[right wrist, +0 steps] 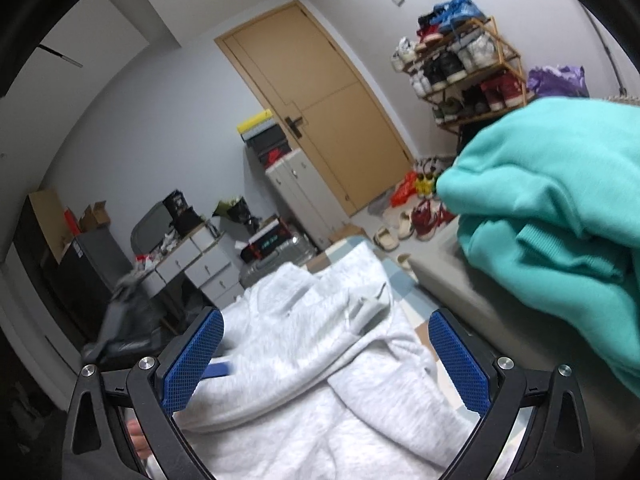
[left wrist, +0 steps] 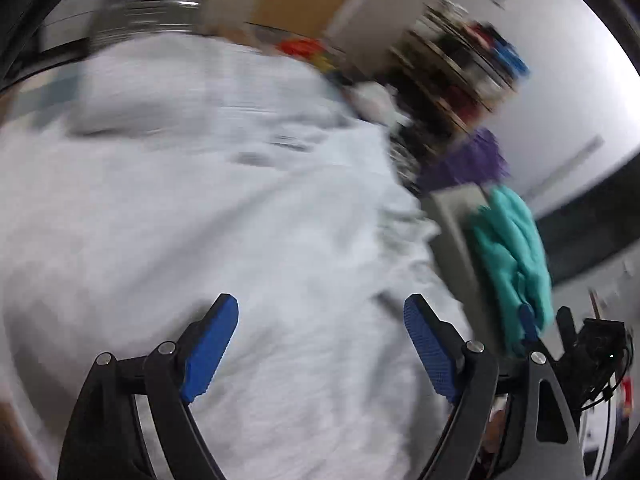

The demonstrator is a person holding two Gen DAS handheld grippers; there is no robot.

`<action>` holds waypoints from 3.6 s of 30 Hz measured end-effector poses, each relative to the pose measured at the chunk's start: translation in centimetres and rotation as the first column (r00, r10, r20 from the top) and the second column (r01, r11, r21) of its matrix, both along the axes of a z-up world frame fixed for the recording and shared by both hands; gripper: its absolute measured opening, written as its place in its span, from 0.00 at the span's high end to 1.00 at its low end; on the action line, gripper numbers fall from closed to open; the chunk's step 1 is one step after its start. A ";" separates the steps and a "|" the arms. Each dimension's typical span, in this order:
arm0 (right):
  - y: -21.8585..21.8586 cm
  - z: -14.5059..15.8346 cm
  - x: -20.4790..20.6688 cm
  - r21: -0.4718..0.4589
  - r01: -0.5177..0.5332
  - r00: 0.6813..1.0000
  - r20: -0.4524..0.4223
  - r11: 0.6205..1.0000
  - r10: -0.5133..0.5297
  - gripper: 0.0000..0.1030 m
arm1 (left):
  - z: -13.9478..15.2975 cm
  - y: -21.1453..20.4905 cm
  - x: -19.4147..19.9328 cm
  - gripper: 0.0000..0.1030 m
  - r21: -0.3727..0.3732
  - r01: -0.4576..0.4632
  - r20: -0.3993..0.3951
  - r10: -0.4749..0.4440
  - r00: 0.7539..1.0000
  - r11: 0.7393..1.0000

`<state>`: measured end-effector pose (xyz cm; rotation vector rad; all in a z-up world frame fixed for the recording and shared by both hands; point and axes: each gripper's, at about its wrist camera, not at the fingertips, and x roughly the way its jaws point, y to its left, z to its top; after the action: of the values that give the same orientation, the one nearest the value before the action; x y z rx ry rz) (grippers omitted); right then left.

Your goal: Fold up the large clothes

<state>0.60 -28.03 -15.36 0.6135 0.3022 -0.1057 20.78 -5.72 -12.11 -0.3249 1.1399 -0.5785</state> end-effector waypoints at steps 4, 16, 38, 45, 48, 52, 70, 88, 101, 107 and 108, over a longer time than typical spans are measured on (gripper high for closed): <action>-0.2 0.4 3.6 0.045 -0.059 0.995 -0.082 0.997 0.062 0.00 | -1.9 6.1 -2.3 0.21 -0.064 -0.203 -0.014 0.203 0.979 0.977; 10.0 1.7 28.1 -0.178 -0.564 0.719 -0.585 0.807 0.374 0.01 | -4.8 9.8 -2.4 0.21 -0.038 -0.229 -0.091 0.225 0.970 0.973; 20.1 -4.7 31.2 -0.465 -0.778 0.603 -0.741 0.422 0.294 1.00 | -4.4 10.0 -2.3 0.21 -0.014 -0.239 -0.083 0.237 0.968 0.971; 19.2 -4.0 31.6 -0.488 -0.702 0.680 -0.676 0.518 0.284 1.00 | -4.5 9.3 -1.9 0.21 0.037 -0.232 -0.068 0.235 0.970 0.972; 18.0 -3.8 30.9 -0.444 -0.725 0.650 -0.693 0.527 0.311 1.00 | -3.7 9.2 -1.8 0.21 0.011 -0.233 -0.044 0.234 0.971 0.972; 14.4 -2.3 28.1 -0.394 -0.721 0.651 -0.667 0.570 0.362 0.89 | -2.0 7.9 -2.3 0.21 -0.027 -0.166 0.015 0.167 0.986 0.986; 13.5 -6.8 26.9 -0.481 -0.679 0.650 -0.745 0.554 0.149 0.34 | -6.2 4.8 1.9 0.21 0.172 -0.209 0.011 0.210 0.978 0.963; 3.4 -6.1 26.5 -0.329 -0.500 0.643 -0.761 0.801 0.089 0.26 | -5.8 8.4 3.1 0.19 0.092 -0.186 0.002 0.187 0.982 0.978; 1.2 -6.1 31.4 -0.331 -0.394 0.702 -0.710 0.857 0.049 0.23 | -7.0 12.1 9.9 0.16 0.180 -0.287 -0.009 0.294 0.956 0.941; 0.9 -6.8 30.8 -0.328 -0.413 0.708 -0.703 0.850 0.073 0.22 | -4.9 13.9 7.9 0.15 -0.003 -0.346 -0.030 0.346 0.938 0.938; 0.8 -6.2 30.3 -0.351 -0.395 0.744 -0.664 0.849 0.072 0.22 | -5.4 13.6 8.0 0.15 0.035 -0.347 -0.025 0.348 0.937 0.937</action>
<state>30.87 -27.19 -21.55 0.0137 0.9871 -0.1276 28.76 7.86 -17.52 -0.4989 1.0877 -0.2445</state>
